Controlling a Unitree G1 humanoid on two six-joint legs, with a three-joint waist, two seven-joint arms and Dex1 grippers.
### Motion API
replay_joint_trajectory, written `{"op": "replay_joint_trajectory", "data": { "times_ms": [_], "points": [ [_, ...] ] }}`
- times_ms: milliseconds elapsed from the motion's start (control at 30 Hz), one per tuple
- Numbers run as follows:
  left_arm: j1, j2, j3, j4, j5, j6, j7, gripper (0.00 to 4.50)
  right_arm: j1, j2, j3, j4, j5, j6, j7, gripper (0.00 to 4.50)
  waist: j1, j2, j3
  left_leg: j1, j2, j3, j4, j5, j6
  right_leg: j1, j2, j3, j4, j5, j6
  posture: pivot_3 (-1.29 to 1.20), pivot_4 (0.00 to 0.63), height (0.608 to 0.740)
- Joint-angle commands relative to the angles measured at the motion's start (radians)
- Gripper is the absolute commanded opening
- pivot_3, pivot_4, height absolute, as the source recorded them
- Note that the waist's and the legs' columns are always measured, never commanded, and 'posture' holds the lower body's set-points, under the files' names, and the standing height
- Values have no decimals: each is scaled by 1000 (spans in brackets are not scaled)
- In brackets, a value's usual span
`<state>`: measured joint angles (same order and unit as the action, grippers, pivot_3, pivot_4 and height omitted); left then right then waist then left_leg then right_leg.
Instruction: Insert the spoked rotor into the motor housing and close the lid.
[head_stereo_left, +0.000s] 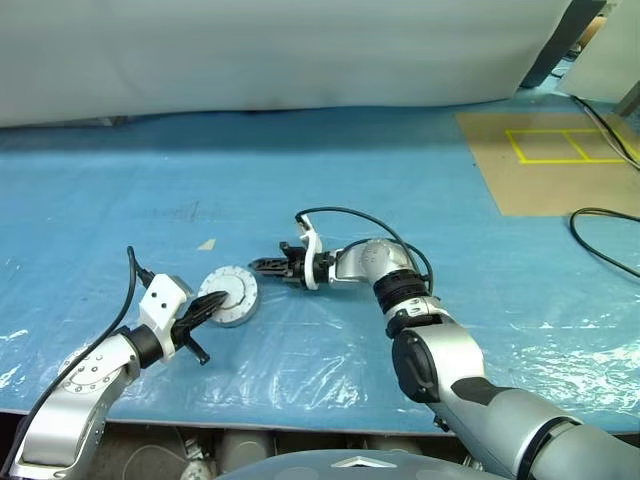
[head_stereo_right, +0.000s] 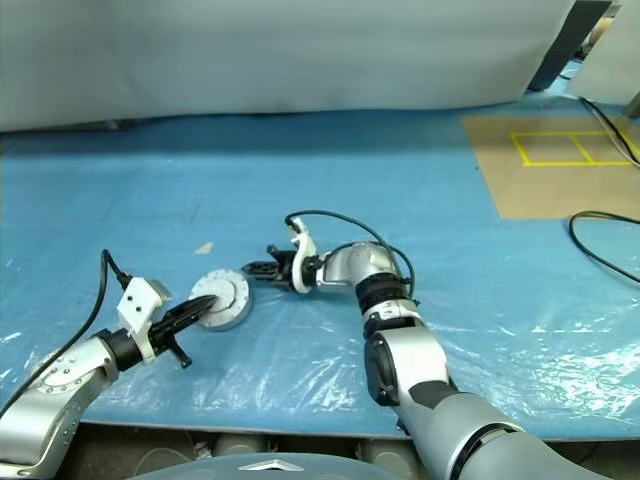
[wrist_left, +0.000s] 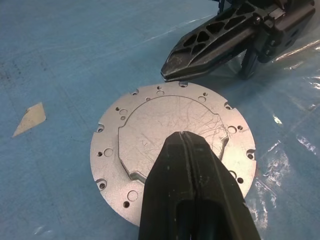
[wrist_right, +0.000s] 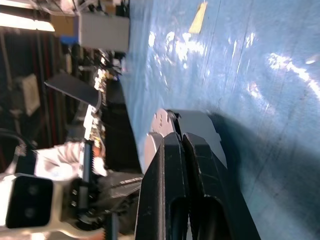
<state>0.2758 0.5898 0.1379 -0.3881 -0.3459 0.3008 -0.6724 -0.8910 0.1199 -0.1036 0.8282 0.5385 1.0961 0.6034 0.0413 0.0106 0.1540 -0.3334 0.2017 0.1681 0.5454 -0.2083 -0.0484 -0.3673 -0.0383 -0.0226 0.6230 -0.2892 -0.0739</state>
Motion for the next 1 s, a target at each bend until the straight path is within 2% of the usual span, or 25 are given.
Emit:
{"op": "replay_joint_trajectory", "data": {
  "times_ms": [33, 67, 167, 333, 533, 567, 733, 900, 1000],
  "points": [
    [22, 9, -20, 43, 34, 19, 2, 0, 49, 29, 72, -2, -67, -55, 4, 26, 0, 0, 0, 0, 0, 0, -1, 0, 0, 0, 0, 0, 0, 0, 0, 0, 150, 740],
    [22, 9, -20, 43, 34, 18, 2, 0, 54, 27, 84, -10, -69, -62, 11, 26, 0, 0, 0, 0, 0, 0, -1, 0, 0, 0, 0, 0, 0, 0, 0, 0, 150, 740],
    [23, 10, -21, 45, 37, 15, 3, 0, 57, 26, 90, -31, -56, -76, 33, 646, 1, 0, 0, 0, 0, 0, -1, 0, 0, -1, 0, 0, -1, 0, 0, 0, 150, 740],
    [22, 8, -26, 46, 39, 13, 3, 0, 43, 24, 85, -21, -55, -73, 50, 2455, 0, 0, 0, -2, 0, 1, -1, 0, -1, -5, 0, 0, -1, 1, 1, 0, 150, 740],
    [16, 8, -31, 55, 45, 9, 2, 0, 31, 11, 74, -8, -25, 46, 101, 4314, 0, 0, 0, -4, 0, 0, -4, 0, -1, -6, 1, -1, -1, 3, 5, 0, 150, 740],
    [15, 7, -32, 56, 46, 8, 2, 0, 33, 8, 82, -9, -32, 51, 103, 4451, 0, 0, 0, -4, 0, 0, -4, 0, -1, -6, 1, -1, -1, 3, 5, 0, 150, 740],
    [8, 4, -36, 61, 48, 4, 3, 0, 63, -4, 181, -33, -106, 16, 111, 4451, 1, 0, 0, -2, 0, 0, -4, 0, -1, -4, 1, -1, -1, 3, 4, 0, 150, 740],
    [3, 3, -40, 67, 51, 1, 4, 0, 160, -50, 423, -130, -209, -40, 188, 4451, -1, 5, -6, 0, 0, 0, -4, 0, -1, 0, 1, -1, -2, 0, 1, 0, 150, 740],
    [6, 4, -39, 66, 51, 1, 6, 0, 184, -41, 413, -178, -169, 19, 202, 4451, -1, 7, -9, 1, 0, 0, -4, 0, -1, 1, 0, 0, -3, -2, 3, 0, 150, 740]
  ]
}}
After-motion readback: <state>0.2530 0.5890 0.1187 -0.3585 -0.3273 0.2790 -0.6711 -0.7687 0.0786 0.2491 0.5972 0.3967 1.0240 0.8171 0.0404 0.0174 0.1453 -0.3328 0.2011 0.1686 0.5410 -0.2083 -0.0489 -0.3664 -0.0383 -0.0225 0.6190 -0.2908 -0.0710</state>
